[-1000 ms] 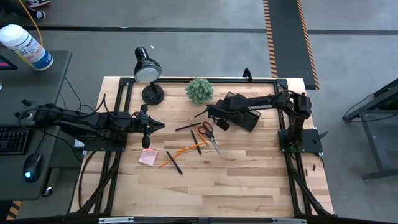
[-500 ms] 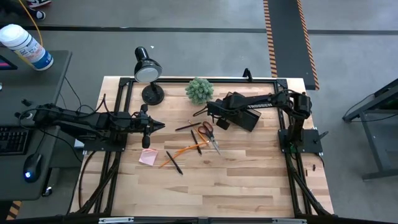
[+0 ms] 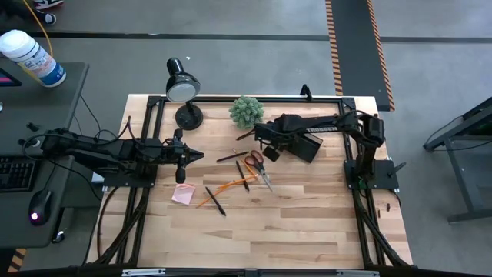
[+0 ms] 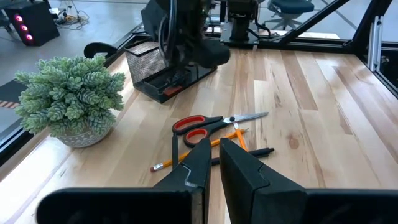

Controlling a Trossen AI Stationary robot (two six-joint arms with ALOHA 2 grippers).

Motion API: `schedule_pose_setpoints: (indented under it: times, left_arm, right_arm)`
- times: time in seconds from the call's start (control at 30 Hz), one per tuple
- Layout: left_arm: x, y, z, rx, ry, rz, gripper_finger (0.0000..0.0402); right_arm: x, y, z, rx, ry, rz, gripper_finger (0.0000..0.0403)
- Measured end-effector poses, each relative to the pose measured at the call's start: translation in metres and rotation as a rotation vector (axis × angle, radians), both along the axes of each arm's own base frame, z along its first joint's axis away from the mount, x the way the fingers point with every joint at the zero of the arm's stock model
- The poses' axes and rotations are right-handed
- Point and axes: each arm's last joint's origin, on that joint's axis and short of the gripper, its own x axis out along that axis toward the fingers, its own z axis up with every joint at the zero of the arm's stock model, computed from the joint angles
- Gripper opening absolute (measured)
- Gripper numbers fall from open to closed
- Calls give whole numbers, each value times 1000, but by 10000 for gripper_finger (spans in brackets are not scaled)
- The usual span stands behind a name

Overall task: Pick and place office supplies into organizer
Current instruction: Put the black scissors into the black desk organizer

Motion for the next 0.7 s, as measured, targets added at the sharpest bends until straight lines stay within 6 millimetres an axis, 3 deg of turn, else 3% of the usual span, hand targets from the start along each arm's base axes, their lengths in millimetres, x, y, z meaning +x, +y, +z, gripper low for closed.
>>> schedule_pose_setpoints:
  times: [0.17,0.3,0.47,0.7]
  left_arm:
    - [0,0,0,0,0,0,24]
    - [0,0,0,0,0,0,24]
    - [0,0,0,0,1,0,24]
    - [0,0,0,0,2,0,24]
  right_arm:
    - [18,15,19,137,-167,-51,74]
    - [32,26,23,176,-290,50,75]
    - [45,30,19,230,-380,108,74]
    - [50,23,3,257,-357,41,93]
